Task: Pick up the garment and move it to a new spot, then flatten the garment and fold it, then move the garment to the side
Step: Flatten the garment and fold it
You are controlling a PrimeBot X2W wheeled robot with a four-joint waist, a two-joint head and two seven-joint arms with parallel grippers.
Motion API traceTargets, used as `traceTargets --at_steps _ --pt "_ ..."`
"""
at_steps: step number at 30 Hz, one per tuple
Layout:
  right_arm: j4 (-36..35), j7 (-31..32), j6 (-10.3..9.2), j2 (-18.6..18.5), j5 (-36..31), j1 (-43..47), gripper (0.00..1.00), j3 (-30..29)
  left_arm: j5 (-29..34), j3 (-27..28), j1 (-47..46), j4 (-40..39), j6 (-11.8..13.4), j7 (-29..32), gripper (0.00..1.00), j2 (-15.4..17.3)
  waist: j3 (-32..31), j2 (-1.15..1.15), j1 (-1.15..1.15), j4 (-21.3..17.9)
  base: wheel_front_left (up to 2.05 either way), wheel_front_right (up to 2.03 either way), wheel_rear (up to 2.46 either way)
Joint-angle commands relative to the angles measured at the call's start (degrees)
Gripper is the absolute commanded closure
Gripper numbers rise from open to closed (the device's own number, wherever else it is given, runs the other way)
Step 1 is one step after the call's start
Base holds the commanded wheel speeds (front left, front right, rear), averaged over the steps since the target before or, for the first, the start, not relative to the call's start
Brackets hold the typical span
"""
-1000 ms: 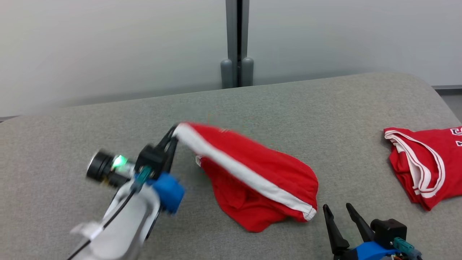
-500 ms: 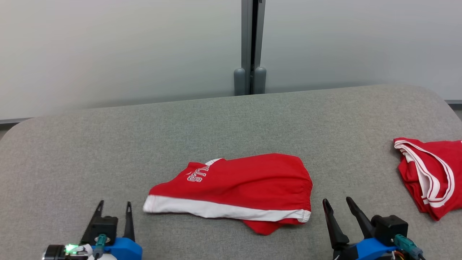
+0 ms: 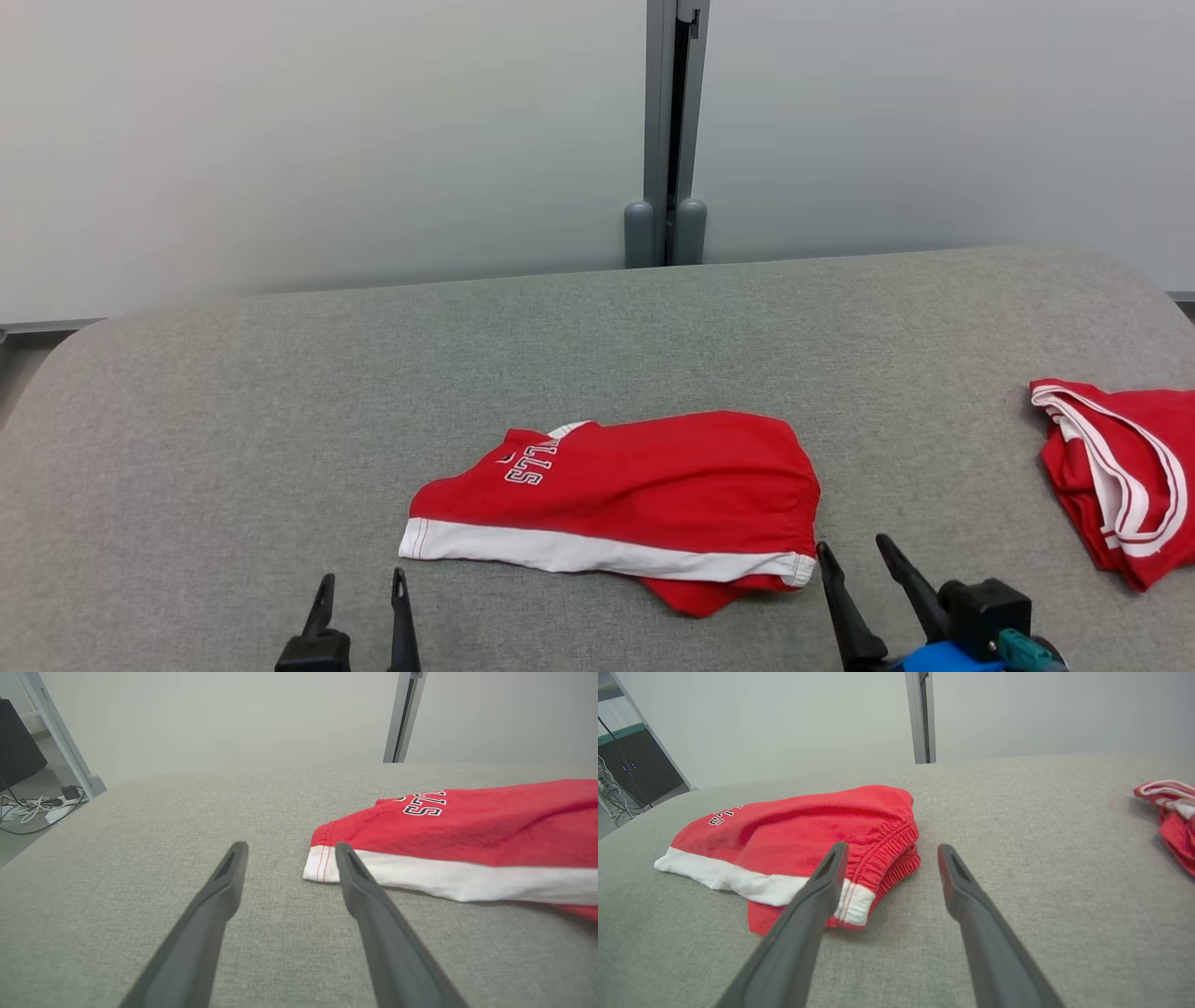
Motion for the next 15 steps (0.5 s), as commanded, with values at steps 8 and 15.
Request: traceTargets --at_steps 8,15 --pt "3.48 0.01 0.0 -0.05 0.73 -0.47 0.0 1.88 4.06 2.43 0.12 0.42 -3.54 -0.15 0.0 -1.49 0.55 0.0 0.0 0.84 0.0 0.0 0.0" --pt "6.82 0.02 0.0 -0.05 3.05 -1.99 0.0 4.1 5.64 3.9 -0.63 0.59 -4.87 -0.14 0.0 -2.28 1.36 0.0 0.0 1.87 0.0 0.0 0.0"
